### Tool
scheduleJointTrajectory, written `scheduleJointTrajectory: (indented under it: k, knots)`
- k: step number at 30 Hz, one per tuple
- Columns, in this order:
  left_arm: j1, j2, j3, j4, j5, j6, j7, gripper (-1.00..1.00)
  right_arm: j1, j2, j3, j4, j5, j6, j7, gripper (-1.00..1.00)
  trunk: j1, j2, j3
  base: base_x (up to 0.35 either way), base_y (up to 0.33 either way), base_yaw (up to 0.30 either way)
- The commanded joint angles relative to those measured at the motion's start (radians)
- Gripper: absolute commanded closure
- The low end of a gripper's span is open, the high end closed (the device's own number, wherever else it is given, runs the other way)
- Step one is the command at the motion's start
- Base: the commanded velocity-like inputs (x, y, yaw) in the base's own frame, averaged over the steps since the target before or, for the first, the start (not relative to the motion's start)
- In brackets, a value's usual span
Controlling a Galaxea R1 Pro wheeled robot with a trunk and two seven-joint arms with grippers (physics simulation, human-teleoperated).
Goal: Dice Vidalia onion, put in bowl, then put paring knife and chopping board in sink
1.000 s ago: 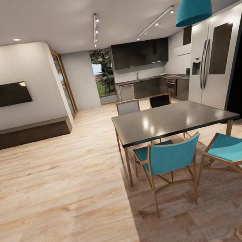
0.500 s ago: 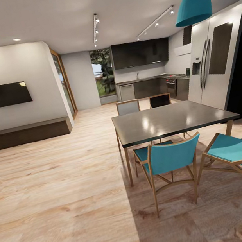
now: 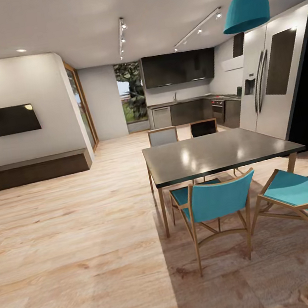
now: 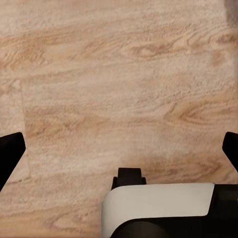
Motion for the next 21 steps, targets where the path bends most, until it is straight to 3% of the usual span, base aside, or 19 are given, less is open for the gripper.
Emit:
scheduleJointTrajectory:
  k: [1,10,21]
  knots:
    - [0.0,0.0,0.001,-0.001,0.001,-0.002,0.0,-1.0,-0.001,0.0,0.0,0.001,0.0,-0.003,-0.001,-1.0,0.0,0.0,-0.001,0.0,0.0,0.0]
    - [0.0,0.0,0.001,-0.001,0.001,-0.002,0.0,-1.0,-0.001,0.0,0.0,0.001,0.0,-0.004,-0.001,-1.0,0.0,0.0,-0.001,0.0,0.026,0.0]
    - [0.0,0.0,0.001,-0.001,0.001,-0.002,0.0,-1.0,-0.001,-0.003,0.001,0.001,0.0,-0.036,-0.001,-1.0,0.0,0.0,-0.001,0.0,0.238,0.104]
